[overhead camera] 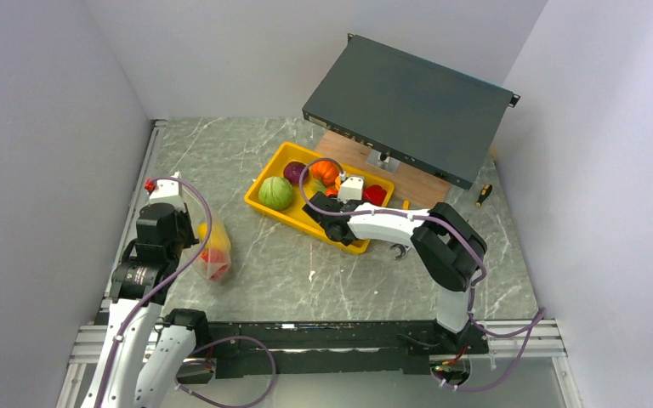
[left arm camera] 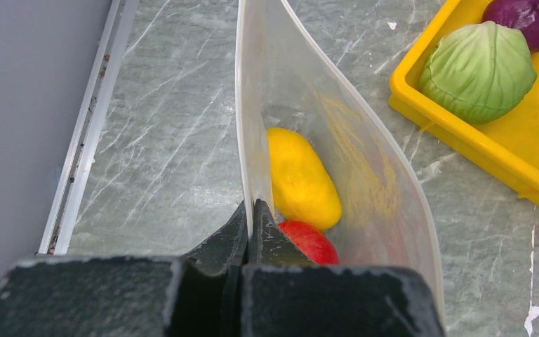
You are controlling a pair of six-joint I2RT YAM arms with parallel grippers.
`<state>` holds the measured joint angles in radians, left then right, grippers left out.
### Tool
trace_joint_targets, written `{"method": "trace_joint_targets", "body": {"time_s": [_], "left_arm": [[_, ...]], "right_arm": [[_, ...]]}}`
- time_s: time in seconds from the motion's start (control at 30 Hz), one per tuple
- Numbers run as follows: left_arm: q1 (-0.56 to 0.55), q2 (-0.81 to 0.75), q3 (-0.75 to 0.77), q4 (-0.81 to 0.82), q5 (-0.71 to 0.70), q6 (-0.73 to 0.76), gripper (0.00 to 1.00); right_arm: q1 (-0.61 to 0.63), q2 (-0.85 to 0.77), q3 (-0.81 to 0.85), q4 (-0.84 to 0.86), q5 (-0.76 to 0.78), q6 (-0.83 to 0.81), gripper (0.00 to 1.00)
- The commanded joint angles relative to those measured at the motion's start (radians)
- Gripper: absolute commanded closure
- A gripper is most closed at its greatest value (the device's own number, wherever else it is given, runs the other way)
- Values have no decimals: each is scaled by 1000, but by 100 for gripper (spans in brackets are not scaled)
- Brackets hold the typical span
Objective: Place the food in the zip-top bag and seal the zipper
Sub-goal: Pick up the fake fruit from the bin.
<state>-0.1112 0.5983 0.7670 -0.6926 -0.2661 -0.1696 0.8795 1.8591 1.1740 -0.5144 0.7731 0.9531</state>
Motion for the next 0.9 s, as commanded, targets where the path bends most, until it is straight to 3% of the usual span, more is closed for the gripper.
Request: {"method": "trace_joint_targets", "body": {"time_s": [0.0, 0.33, 0.5, 0.67, 0.77, 0.87], "left_arm": [[-7, -1, -2, 34, 7, 8, 100], [-9, -12, -4, 40, 22, 12, 100], [-17, -1, -5, 45, 42, 16, 100], [-20, -6, -8, 48, 52, 19, 100], [-21, -7, -8, 52, 63, 20, 100], [-22, -11, -10, 60, 83, 23, 100]], "right_arm": [[-4, -10, 1, 63, -21, -33, 50], [-2, -65, 59, 135, -43, -157, 97], [-4, -112, 99, 175, -67, -217, 100], [-2, -215, 52, 332, -193, -294, 100], [-2, -285, -17, 499, -352, -354, 100], [0, -330, -70, 700, -647, -411, 100]]}}
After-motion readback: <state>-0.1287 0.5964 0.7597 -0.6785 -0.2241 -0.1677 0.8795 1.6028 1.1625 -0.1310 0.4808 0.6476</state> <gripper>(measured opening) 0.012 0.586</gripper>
